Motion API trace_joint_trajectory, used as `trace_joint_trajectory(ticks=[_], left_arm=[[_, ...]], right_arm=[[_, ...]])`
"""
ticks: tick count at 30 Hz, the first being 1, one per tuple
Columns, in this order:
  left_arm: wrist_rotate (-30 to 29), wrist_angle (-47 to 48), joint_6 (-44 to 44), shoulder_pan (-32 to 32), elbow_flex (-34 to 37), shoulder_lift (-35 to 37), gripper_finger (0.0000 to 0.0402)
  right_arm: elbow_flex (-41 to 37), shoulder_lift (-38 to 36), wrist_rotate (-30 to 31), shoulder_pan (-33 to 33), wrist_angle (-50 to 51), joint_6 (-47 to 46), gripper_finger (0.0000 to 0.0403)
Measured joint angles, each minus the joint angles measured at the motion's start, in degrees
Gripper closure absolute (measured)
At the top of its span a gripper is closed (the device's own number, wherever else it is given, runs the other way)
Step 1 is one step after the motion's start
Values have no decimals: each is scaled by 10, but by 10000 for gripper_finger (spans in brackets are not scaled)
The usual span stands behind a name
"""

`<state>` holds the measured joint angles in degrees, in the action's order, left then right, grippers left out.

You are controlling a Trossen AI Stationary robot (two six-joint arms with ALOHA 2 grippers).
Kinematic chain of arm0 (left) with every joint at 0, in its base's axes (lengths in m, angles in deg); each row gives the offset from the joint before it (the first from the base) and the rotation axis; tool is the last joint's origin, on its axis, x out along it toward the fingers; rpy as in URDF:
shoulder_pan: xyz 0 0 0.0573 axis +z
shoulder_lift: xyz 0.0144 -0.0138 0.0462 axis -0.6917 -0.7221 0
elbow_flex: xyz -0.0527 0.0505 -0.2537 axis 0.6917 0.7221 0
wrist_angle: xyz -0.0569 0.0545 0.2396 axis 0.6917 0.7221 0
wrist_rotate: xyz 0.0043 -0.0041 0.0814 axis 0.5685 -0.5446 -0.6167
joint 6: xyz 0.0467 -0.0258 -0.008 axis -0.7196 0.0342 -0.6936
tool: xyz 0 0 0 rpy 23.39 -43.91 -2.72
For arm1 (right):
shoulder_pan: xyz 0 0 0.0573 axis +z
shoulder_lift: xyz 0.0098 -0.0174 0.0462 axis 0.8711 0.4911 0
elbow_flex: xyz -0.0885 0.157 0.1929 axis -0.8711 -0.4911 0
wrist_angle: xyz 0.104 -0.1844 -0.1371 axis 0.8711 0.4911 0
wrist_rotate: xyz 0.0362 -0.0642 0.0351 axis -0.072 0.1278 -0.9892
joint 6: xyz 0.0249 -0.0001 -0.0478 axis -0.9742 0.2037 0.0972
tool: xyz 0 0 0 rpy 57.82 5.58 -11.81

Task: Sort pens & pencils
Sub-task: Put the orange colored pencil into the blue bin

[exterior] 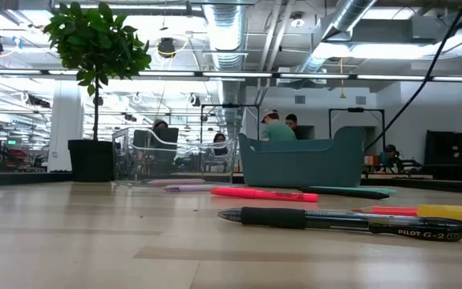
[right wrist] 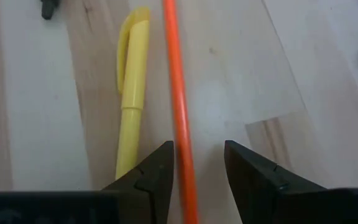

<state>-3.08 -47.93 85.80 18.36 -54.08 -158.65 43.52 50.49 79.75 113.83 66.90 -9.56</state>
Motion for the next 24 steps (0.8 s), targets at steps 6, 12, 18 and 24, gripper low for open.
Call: trace_joint_trajectory(ticks=[6,12,18,24], left_arm=[[-3,0,0,0,0,0,228],[-6,-1,0,0,0,0,228],[-6,-1,-2,0,0,0,228],[-6,0,-4,0,0,0,228]], right_arm=[[-4,-21,3,-34,30,29,239],[-2,-84,37,-67,22,91,240],[-57,-187,53,-88,-76,172,239],[-205,-311,-44,-122,-275,260,240]])
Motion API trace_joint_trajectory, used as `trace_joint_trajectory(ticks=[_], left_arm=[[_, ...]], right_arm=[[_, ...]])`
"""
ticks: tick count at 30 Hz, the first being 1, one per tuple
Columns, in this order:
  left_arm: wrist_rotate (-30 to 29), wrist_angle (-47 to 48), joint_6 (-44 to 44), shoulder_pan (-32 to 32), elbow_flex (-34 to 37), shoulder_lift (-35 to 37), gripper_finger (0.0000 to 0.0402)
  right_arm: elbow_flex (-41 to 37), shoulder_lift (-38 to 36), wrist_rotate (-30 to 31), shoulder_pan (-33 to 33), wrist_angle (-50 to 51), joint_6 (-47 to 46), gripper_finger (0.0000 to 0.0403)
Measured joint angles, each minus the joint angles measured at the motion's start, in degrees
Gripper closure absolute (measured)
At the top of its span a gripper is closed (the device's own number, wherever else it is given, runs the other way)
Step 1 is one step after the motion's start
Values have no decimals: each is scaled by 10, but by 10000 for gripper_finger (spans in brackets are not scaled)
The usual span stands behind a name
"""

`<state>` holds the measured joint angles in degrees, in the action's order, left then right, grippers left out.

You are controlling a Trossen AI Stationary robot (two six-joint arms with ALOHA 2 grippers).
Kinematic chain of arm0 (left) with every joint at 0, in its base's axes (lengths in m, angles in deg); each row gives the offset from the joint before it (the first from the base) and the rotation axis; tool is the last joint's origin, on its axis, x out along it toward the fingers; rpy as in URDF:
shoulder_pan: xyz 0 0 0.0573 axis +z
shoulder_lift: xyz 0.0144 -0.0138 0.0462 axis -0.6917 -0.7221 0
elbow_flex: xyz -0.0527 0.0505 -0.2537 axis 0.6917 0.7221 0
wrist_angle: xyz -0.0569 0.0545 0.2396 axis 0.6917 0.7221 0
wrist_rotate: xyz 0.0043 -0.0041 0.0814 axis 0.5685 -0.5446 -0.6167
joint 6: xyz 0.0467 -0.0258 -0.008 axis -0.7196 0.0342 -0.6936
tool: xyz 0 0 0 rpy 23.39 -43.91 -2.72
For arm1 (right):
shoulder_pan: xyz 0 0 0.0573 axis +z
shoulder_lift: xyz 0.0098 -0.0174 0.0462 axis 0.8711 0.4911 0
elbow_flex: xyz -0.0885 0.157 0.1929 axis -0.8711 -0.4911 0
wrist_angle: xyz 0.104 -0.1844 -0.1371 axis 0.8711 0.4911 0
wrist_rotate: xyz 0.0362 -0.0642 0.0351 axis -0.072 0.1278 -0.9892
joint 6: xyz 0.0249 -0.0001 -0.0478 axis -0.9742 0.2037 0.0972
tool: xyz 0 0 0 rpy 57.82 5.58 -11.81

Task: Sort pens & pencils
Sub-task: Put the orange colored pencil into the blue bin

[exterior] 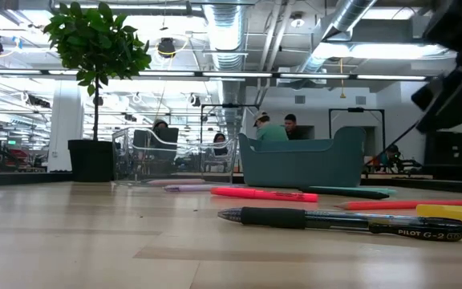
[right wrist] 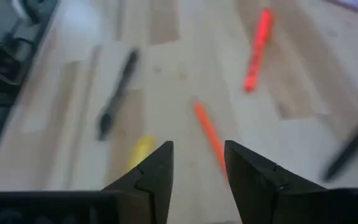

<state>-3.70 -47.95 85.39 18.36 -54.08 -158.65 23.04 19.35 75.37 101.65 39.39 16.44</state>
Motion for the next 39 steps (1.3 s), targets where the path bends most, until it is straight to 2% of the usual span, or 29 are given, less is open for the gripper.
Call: trace_joint_trajectory(ticks=[6,12,16,26,34,37,39], left_arm=[[-8,17,-1,0,0,0,228],[-14,40,-1,0,0,0,228],[-15,56,3,0,0,0,228],[-18,94,2,1,0,0,228],[-19,120,3,3,0,0,228],[-19,124,10,3,0,0,228],[-20,124,10,4,0,0,228]], right_arm=[[-58,-19,2,-42,-14,29,240],[-75,18,0,-65,-51,81,239],[-91,54,-31,-70,-107,91,239],[-94,156,-28,-67,-183,81,239],[-95,219,26,-47,-256,61,240],[-95,220,16,-58,-254,44,252],[-93,231,20,-60,-254,27,274]])
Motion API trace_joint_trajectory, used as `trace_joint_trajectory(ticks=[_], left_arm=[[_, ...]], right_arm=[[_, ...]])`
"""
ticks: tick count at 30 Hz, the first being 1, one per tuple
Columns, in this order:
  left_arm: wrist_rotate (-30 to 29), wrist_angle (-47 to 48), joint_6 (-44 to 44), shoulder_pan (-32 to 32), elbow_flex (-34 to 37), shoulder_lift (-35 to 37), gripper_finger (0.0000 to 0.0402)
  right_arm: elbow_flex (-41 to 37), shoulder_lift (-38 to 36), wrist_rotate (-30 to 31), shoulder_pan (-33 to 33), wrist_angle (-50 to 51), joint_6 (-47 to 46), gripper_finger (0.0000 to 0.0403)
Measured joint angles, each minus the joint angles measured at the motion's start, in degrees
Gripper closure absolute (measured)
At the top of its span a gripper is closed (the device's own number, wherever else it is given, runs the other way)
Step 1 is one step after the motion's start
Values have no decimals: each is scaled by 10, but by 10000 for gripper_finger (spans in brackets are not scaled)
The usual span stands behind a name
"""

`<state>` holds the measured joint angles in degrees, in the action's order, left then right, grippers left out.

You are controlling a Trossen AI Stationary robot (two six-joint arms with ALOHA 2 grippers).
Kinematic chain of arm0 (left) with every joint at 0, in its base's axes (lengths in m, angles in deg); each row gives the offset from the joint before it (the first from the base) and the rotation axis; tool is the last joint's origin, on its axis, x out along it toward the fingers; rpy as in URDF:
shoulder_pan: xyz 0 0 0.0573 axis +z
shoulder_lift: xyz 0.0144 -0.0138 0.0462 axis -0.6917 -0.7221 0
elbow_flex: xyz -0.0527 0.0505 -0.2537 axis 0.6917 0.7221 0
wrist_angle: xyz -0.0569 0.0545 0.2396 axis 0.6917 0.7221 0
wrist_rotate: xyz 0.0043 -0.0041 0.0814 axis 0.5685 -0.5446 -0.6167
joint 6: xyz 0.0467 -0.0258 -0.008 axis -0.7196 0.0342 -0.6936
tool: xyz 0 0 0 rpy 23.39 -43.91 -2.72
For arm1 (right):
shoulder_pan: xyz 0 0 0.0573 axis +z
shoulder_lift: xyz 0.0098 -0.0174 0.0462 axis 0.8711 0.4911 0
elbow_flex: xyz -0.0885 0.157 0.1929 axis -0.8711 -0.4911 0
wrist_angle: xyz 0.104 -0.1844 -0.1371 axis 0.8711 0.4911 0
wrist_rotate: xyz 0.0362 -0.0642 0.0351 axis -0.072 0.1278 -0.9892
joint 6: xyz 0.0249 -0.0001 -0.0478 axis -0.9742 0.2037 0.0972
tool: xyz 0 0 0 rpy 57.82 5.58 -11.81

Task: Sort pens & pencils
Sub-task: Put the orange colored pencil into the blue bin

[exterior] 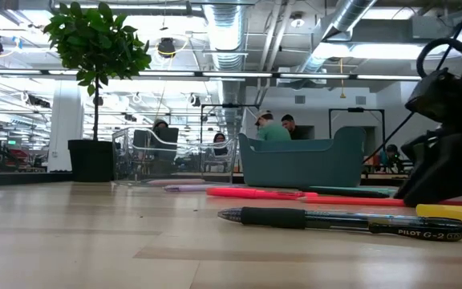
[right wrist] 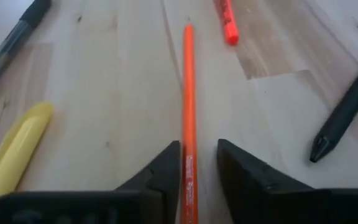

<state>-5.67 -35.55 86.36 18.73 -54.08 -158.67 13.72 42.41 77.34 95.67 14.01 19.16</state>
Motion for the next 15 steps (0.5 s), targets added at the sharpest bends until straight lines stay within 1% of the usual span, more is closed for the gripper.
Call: trace_joint_trajectory(ticks=[6,7,11,15], left_arm=[[-1,2,0,0,0,0,228],[-1,1,0,0,0,0,228],[-1,1,5,0,0,0,228],[-2,0,19,0,0,0,228]], right_arm=[[1,25,36,19,-14,-40,372],[1,25,37,21,-15,-43,383],[1,18,34,23,-14,-58,384],[-4,-14,17,23,-4,-79,393]])
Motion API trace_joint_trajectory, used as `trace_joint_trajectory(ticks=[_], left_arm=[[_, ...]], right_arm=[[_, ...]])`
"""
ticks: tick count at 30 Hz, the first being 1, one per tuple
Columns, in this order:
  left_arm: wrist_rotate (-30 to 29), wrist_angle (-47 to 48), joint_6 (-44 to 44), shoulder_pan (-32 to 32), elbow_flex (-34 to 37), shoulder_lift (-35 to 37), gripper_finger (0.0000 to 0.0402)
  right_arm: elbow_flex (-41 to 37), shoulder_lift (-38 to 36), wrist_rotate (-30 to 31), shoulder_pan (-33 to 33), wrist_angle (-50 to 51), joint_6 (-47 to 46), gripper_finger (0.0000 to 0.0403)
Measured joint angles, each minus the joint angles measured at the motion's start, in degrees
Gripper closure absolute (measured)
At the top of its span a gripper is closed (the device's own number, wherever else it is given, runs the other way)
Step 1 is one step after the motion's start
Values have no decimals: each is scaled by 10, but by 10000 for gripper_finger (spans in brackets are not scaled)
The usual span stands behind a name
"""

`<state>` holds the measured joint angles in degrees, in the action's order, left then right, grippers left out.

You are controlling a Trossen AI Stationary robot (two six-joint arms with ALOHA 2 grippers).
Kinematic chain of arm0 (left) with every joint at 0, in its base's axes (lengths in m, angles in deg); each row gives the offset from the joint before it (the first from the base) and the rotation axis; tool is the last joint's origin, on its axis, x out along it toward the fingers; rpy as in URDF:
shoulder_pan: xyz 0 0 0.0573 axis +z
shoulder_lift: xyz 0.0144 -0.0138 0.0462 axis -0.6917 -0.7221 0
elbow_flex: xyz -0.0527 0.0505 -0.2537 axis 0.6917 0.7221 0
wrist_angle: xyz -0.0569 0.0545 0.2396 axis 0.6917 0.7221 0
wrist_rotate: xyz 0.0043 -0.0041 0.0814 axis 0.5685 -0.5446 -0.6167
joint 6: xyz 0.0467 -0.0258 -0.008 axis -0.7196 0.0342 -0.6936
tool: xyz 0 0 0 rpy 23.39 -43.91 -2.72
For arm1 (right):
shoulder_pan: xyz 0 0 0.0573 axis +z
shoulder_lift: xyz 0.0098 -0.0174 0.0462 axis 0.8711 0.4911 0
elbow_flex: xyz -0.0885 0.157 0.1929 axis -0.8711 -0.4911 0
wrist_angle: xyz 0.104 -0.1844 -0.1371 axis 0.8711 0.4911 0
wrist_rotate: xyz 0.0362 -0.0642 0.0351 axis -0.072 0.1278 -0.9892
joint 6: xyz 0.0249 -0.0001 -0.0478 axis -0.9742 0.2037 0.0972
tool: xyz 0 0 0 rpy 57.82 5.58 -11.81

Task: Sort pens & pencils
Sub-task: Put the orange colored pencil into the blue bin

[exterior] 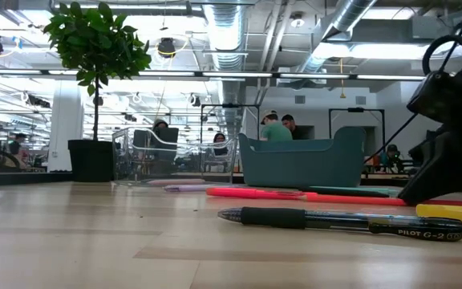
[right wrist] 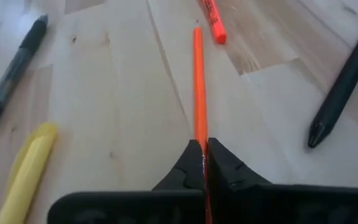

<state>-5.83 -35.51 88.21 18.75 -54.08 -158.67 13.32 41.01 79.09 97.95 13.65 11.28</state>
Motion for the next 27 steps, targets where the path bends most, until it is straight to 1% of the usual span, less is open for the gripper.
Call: trace_joint_trajectory(ticks=[2,8,12,14,16,18,21,24,27], left_arm=[[0,-2,0,0,0,0,228],[-1,-4,1,0,0,0,228],[4,-4,1,0,0,0,228],[7,-4,1,-1,0,0,228],[8,-4,1,-1,0,0,228],[8,-4,0,-1,0,0,228],[6,1,-2,-1,0,0,228],[5,1,-3,2,0,0,228],[5,2,-3,2,0,0,228]], right_arm=[[-2,-22,-1,0,2,-1,399],[-2,-76,2,-13,14,-2,401],[0,-115,13,-4,16,-3,384],[0,-143,23,11,17,-3,372],[2,-160,33,31,32,-21,360],[2,-154,35,52,50,-57,347],[9,-115,48,86,46,-90,327],[30,-59,68,108,46,-92,305],[58,-7,69,111,45,-85,276]])
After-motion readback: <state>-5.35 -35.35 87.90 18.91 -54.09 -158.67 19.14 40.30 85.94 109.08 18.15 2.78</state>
